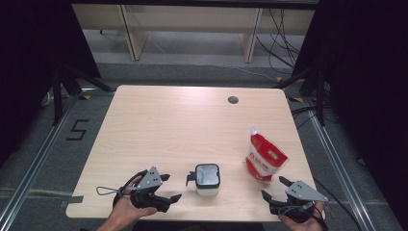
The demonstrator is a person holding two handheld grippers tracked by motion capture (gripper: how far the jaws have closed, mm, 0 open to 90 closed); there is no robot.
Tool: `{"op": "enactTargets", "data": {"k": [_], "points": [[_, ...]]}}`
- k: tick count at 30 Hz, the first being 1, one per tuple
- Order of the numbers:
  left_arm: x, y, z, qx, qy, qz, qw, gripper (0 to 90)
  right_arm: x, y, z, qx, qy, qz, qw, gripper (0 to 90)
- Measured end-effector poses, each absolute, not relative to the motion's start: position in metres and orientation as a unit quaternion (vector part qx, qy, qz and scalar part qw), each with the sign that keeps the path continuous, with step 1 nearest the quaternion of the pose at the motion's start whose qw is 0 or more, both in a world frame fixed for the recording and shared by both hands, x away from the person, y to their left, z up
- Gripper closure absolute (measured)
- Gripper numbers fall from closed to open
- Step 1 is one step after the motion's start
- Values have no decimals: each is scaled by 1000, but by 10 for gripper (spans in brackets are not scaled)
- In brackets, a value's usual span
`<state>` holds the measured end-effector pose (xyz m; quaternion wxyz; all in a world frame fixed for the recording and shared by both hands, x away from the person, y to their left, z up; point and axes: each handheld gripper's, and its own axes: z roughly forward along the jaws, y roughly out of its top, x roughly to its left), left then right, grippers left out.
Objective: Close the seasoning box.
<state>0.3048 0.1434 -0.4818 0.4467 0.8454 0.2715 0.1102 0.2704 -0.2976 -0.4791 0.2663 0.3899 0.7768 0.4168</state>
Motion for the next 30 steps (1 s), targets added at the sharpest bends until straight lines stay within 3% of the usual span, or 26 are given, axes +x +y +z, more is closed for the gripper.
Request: {"op": "enactTargets", "data": {"k": [15, 30], "points": [[295, 143, -490, 847, 275, 106, 443, 202, 269, -295, -481, 406, 778, 416, 237, 201], [297, 142, -493, 852, 273, 106, 435, 202, 271, -296, -482, 392, 786, 405, 255, 194]]}}
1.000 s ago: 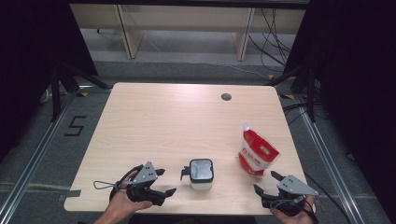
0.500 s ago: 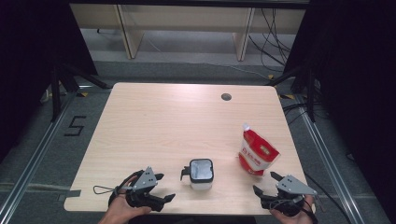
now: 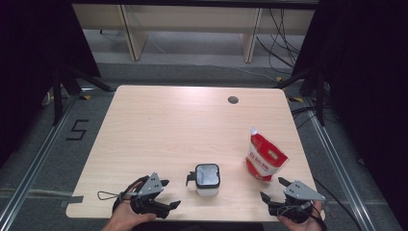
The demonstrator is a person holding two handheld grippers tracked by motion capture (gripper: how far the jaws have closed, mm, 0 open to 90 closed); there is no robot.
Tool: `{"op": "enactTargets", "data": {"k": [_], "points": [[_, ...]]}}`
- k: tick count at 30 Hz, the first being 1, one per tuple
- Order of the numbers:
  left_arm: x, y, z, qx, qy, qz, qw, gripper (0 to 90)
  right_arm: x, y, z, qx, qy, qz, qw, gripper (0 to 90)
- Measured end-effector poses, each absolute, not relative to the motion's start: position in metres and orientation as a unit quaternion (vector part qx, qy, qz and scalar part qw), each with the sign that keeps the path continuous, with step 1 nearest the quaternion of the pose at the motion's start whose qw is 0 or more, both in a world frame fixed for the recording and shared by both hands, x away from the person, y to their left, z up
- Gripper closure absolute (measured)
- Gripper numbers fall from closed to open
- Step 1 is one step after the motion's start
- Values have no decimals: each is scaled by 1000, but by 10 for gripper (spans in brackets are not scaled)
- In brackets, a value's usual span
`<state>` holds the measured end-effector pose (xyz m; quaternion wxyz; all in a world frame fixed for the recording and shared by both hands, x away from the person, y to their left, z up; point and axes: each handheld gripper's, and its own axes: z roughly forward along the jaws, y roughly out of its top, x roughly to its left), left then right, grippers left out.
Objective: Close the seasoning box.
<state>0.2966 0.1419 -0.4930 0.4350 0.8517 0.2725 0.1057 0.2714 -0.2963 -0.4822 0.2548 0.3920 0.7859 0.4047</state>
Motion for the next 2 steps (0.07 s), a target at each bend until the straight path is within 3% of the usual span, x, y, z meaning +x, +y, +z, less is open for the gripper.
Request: {"op": "enactTargets", "data": {"k": [2], "points": [[296, 141, -493, 849, 276, 103, 438, 202, 271, -296, -482, 394, 784, 405, 255, 194]]}}
